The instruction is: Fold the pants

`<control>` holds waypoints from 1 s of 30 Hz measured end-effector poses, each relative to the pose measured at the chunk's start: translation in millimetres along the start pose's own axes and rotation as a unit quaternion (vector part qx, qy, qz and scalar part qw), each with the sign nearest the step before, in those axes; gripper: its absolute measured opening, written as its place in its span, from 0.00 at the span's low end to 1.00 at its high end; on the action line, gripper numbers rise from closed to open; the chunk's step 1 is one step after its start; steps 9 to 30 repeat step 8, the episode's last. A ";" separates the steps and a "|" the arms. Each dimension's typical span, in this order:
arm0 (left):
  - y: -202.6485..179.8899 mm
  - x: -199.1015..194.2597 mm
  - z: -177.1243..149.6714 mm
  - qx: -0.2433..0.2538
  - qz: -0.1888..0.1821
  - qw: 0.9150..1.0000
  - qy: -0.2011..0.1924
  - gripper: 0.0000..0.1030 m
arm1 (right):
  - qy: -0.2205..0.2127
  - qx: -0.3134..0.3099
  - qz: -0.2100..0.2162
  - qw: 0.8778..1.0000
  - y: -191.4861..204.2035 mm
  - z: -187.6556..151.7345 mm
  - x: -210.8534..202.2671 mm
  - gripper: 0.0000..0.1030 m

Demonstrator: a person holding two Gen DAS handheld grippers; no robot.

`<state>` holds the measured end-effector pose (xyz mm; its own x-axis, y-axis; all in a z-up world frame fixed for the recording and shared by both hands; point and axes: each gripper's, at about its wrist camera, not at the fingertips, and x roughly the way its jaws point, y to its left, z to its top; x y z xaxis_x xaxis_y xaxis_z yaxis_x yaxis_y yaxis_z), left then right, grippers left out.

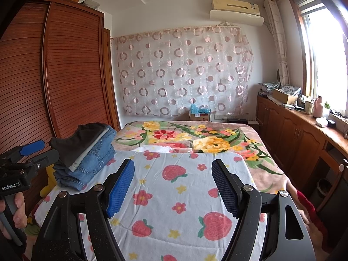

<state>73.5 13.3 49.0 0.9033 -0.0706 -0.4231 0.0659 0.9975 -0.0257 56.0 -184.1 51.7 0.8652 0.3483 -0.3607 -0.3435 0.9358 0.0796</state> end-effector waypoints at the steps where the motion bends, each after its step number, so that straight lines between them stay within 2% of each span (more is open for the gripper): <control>1: -0.1 -0.1 0.3 0.000 0.000 1.000 0.000 0.86 | 0.000 0.000 0.000 1.000 0.0 0.0 0.0 0.73; 30: 0.2 0.2 -1.1 0.000 0.000 1.000 0.000 0.86 | 0.000 0.001 -0.002 1.000 1.2 1.0 -0.8 0.73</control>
